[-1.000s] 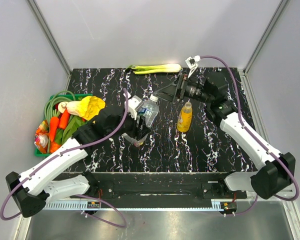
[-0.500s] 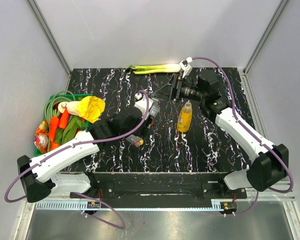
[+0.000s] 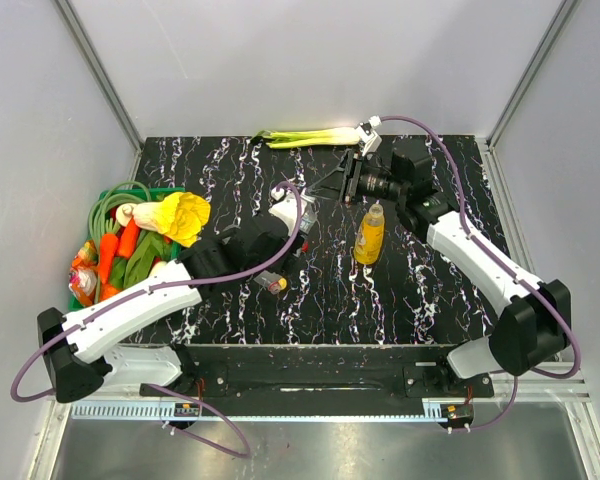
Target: Unscrew the bottle caps
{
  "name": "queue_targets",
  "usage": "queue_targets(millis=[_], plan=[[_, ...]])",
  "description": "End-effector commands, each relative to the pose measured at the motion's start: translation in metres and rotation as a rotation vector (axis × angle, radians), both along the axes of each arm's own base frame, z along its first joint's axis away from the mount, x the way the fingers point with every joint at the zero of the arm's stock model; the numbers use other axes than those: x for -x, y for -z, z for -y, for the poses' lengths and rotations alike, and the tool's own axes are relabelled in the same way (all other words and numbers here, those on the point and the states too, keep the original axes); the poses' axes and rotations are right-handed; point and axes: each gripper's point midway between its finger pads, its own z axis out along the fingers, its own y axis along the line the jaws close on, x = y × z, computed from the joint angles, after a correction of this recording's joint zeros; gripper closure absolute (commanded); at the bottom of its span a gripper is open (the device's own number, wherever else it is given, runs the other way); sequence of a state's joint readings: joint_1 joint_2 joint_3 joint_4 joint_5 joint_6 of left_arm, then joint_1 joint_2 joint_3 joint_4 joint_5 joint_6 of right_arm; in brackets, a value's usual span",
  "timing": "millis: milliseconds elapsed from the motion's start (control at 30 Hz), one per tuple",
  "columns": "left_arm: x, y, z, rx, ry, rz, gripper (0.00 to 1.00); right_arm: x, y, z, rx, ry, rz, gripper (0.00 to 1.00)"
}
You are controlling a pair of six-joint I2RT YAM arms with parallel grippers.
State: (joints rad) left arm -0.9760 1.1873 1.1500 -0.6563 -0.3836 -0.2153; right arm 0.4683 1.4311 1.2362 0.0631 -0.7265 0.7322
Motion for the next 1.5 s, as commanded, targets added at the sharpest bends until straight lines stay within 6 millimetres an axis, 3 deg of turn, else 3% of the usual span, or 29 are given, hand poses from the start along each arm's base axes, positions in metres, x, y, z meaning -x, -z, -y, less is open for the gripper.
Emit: queue_targets(millis=[0, 267, 533, 767, 1067, 1467], plan=[[-0.008, -0.022, 0.004, 0.041, -0.029, 0.052, 0.98, 0.005, -0.025, -0.003, -0.046, -0.04, 0.047, 0.62], [-0.006, -0.006, 0.005, 0.011, -0.02, 0.019, 0.98, 0.004, -0.016, -0.003, -0.033, -0.044, 0.042, 1.0], [0.002, 0.012, 0.018, 0.074, 0.04, -0.042, 0.98, 0.005, -0.011, -0.002, -0.026, -0.047, 0.065, 1.0], [0.008, 0.01, 0.022, 0.278, 0.136, -0.11, 0.98, 0.014, -0.015, -0.002, -0.049, -0.084, 0.11, 1.0], [0.023, -0.01, 0.025, 0.568, 0.319, -0.176, 0.98, 0.035, -0.038, -0.001, -0.116, -0.169, 0.206, 1.0], [0.071, -0.064, 0.046, 0.838, 0.704, -0.183, 0.98, 0.076, -0.076, 0.007, -0.21, -0.317, 0.423, 1.0]])
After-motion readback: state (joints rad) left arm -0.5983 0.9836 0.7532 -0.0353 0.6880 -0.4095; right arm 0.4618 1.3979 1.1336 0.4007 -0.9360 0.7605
